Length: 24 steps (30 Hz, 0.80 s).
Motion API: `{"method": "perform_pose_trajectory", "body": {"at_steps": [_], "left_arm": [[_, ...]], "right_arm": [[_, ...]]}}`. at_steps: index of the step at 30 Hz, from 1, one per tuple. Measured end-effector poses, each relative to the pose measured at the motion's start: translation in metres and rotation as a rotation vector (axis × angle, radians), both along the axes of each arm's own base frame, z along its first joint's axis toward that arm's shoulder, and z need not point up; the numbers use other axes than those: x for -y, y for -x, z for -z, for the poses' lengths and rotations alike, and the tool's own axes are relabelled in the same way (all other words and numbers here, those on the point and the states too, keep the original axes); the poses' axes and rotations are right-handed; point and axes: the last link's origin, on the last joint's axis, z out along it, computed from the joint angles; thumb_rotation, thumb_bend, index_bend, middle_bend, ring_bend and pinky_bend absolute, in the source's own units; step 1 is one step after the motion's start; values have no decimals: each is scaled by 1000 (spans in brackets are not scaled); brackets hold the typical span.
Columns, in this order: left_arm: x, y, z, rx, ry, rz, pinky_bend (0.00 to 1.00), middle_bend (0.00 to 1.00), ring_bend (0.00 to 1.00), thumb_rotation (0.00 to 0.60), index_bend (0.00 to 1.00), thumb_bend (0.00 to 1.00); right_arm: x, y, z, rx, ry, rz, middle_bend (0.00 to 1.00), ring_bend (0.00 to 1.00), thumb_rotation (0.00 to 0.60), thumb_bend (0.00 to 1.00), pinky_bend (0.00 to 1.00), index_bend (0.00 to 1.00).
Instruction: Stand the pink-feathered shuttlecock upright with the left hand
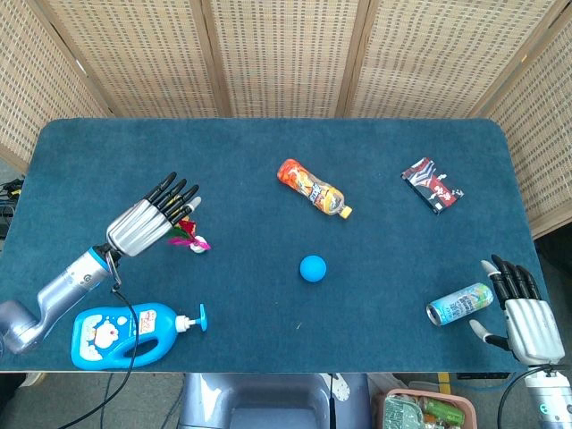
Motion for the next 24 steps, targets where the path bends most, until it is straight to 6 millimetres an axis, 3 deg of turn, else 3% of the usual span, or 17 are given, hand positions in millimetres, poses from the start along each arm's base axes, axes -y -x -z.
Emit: {"method": "perform_pose_trajectory", "body": {"at_steps": [5,14,19,24], "left_arm": [[-1,-8,-15,78,-34,6,0,0,0,600,0,260],[10,-21,-65,353,-93,-26,0,0,0,600,0,234],[39,-8,-72,506,-72,-136,0,0,0,600,0,218],[84,24,-65,632,-50,-324,0,0,0,600,0,207]], "right_arm": [[0,1,0,-1,-1,2,0,0,600,185,16,0],[0,0,2,-13,-4,0,0,0,600,185,16,0],[1,-1,4,-23,-5,-1,0,0,600,186,16,0],[1,-2,6,-33,-10,-2,0,0,600,185,16,0]]}}
